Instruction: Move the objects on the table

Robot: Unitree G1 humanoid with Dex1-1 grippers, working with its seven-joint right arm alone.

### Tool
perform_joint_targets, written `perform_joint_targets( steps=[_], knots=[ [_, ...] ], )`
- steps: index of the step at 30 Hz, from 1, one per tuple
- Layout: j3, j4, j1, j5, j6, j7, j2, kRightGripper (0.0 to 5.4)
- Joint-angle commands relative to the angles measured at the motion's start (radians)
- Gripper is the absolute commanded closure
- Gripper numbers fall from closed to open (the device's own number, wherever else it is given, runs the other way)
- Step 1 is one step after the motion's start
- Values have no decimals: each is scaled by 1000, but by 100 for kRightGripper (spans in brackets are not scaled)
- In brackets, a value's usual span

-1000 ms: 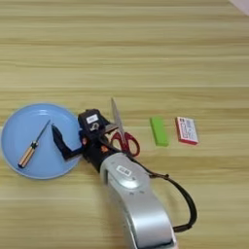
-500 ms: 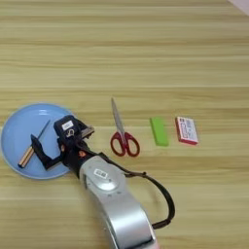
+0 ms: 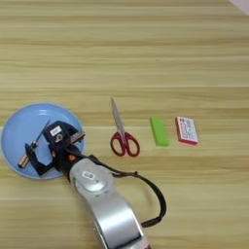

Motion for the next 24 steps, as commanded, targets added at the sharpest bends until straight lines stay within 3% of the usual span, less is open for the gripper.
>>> perform_joint_targets(
  steps=[1, 24],
  knots=[
    [11, -22, -57, -15, -19, -11, 16, 8],
    [43, -3, -85, -31, 24, -14, 48, 8]
  ],
)
